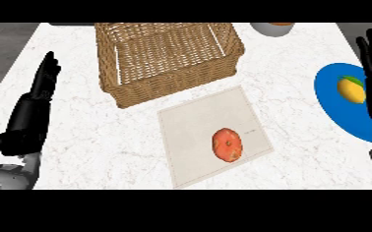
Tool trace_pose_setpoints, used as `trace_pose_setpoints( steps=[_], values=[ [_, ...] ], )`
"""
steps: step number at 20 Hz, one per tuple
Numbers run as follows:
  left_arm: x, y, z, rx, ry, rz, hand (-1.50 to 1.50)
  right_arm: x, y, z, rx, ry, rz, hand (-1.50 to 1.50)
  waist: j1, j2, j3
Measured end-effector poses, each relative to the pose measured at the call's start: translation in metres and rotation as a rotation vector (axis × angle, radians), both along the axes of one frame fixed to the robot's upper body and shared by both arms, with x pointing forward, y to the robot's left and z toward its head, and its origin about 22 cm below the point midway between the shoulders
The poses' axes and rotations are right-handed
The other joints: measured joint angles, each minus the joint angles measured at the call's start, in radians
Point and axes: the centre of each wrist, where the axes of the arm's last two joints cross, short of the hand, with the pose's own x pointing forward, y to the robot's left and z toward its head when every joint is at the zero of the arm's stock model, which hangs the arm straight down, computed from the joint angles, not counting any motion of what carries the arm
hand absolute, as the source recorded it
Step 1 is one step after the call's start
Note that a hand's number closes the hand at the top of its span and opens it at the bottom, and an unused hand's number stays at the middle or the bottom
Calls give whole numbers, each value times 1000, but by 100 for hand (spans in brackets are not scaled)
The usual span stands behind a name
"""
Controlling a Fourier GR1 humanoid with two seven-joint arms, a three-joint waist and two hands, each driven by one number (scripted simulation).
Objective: Pick the squash from the placemat and place it in the basket
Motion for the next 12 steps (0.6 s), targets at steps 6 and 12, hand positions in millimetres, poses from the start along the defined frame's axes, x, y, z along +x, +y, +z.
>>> trace_pose_setpoints(
  steps=[6, 12],
  values=[
    [-7, -17, -17, -184, 35, -13, 0, -17, 32, -17, -23, 31, 256, 150, 0, 17, 7],
    [-13, -38, -30, -333, 113, -52, 0, -57, 119, -42, -214, -5, 587, -150, 10, 16, 7]
  ],
)
